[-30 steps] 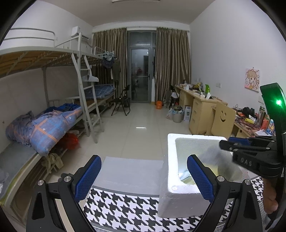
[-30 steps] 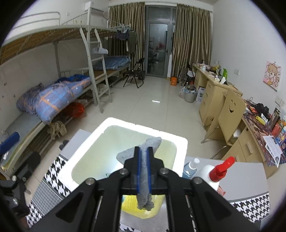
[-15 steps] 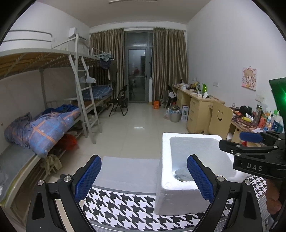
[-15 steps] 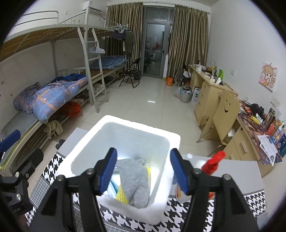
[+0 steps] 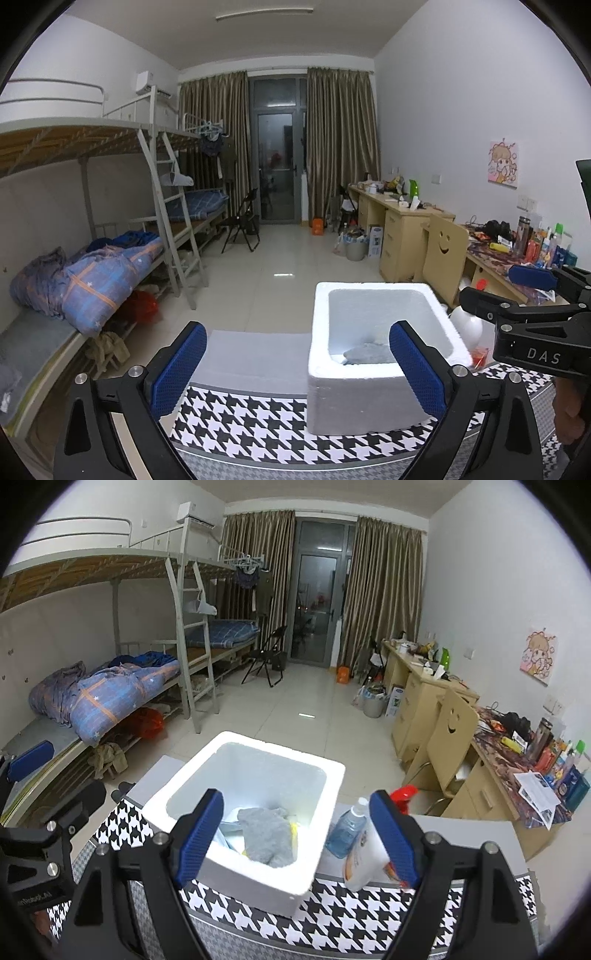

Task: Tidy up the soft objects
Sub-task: 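Move both tools back from the foam box toward the table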

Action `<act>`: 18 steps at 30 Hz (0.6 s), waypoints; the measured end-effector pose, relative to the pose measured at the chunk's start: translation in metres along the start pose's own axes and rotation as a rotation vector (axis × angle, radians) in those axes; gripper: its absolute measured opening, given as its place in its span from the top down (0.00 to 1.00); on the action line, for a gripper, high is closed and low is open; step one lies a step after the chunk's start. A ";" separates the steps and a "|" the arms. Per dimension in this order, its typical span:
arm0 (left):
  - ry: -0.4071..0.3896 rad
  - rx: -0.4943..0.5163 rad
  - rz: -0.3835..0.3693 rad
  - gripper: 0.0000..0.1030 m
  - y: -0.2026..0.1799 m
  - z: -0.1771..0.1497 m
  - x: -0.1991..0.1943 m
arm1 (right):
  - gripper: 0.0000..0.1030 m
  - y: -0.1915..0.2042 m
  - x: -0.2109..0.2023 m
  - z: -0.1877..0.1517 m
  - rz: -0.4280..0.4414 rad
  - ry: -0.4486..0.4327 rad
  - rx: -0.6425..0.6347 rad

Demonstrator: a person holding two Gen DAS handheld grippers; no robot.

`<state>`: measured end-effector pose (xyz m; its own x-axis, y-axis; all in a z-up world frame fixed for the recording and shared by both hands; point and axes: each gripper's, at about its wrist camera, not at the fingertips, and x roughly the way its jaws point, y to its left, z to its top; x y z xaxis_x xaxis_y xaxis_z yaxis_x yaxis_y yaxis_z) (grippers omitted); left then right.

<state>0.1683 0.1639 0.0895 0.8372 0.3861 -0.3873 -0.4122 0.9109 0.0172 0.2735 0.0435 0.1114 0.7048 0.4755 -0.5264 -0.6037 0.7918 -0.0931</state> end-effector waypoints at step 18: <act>-0.045 0.019 -0.054 0.01 -0.030 -0.005 -0.054 | 0.11 -0.019 -0.068 -0.029 -0.043 -0.066 0.037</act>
<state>0.1334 0.1146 0.1049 0.8735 0.3420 -0.3466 -0.3593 0.9331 0.0153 0.2264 -0.0152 0.1244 0.7537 0.4641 -0.4653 -0.5590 0.8250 -0.0827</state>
